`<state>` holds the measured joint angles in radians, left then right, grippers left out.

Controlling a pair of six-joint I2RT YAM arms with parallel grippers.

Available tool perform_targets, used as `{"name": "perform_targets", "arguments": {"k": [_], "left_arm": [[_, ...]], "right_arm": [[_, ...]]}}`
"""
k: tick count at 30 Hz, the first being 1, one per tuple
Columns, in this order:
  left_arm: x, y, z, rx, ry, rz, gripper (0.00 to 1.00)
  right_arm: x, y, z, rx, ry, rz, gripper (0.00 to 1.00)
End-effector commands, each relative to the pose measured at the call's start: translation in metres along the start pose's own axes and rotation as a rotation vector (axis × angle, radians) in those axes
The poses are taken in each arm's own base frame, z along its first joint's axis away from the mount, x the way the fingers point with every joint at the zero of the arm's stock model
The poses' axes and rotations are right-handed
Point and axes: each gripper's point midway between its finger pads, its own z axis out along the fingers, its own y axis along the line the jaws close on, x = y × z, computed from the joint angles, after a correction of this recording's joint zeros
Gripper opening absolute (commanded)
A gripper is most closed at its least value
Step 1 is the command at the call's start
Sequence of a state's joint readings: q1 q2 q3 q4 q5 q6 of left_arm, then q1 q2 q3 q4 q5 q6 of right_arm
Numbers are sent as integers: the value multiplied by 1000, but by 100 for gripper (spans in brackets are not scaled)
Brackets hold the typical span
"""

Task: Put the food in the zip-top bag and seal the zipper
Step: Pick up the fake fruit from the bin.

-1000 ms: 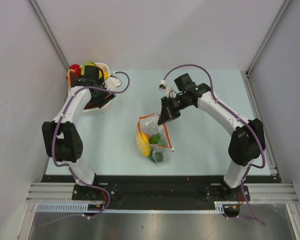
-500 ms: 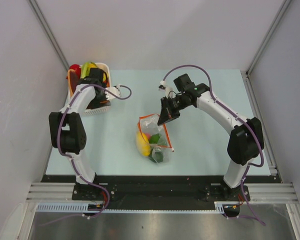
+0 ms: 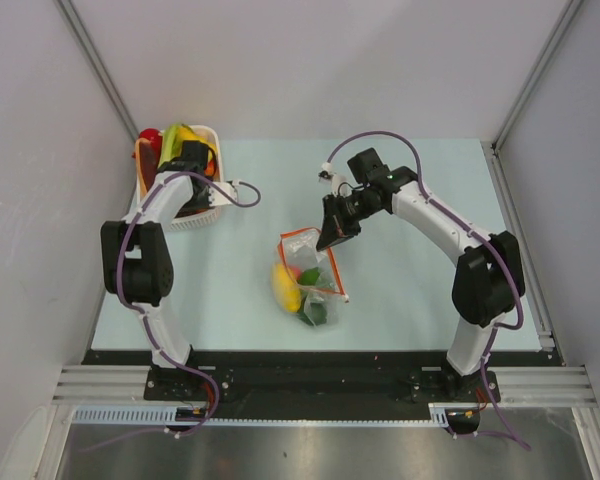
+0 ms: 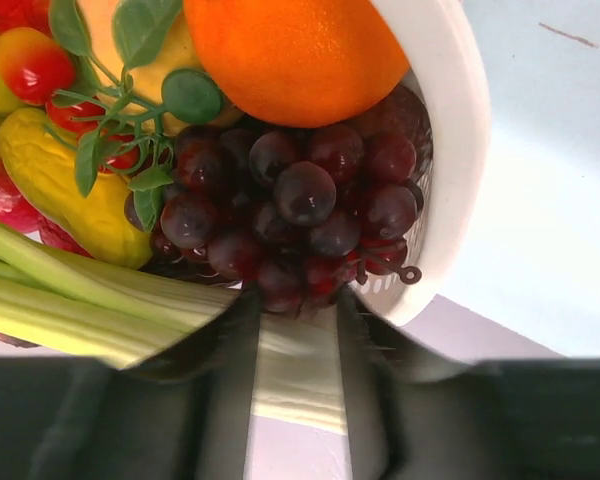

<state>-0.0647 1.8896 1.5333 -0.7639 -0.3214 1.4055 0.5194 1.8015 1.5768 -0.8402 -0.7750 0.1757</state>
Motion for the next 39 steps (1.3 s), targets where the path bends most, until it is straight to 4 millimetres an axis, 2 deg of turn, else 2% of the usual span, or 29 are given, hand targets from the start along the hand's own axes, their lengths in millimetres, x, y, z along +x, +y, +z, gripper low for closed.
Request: {"name": "perform_targets", "arguments": {"k": [1, 2, 5, 6, 10, 22, 27, 31, 34, 39], "left_arm": [[1, 13, -6, -32, -6, 27, 27], [0, 13, -8, -33, -14, 26, 23], [-6, 13, -17, -31, -51, 18, 1], [-9, 15, -23, -39, -70, 13, 0], [-18, 24, -42, -80, -146, -43, 0], [-21, 85, -103, -298, -270, -159, 0], [-29, 96, -131, -328, -369, -224, 0], [-34, 106, -169, -373, -484, -282, 0], [-43, 107, -210, -394, -608, -321, 0], [-58, 102, -264, -428, -773, -351, 0]], "right_arm": [[-11, 0, -3, 2, -23, -1, 0], [-11, 0, -3, 2, -23, 0, 0], [-11, 0, -3, 4, -24, -1, 0], [-12, 0, -3, 3, -26, 0, 0], [-12, -1, -3, 8, -27, 0, 0], [-13, 1, -5, 15, -36, -7, 0], [-13, 0, -5, 18, -38, -10, 0], [-14, 1, -5, 13, -41, -14, 0], [-14, 3, -4, 8, -37, -14, 0], [-15, 8, -1, -5, -37, -31, 0]]}}
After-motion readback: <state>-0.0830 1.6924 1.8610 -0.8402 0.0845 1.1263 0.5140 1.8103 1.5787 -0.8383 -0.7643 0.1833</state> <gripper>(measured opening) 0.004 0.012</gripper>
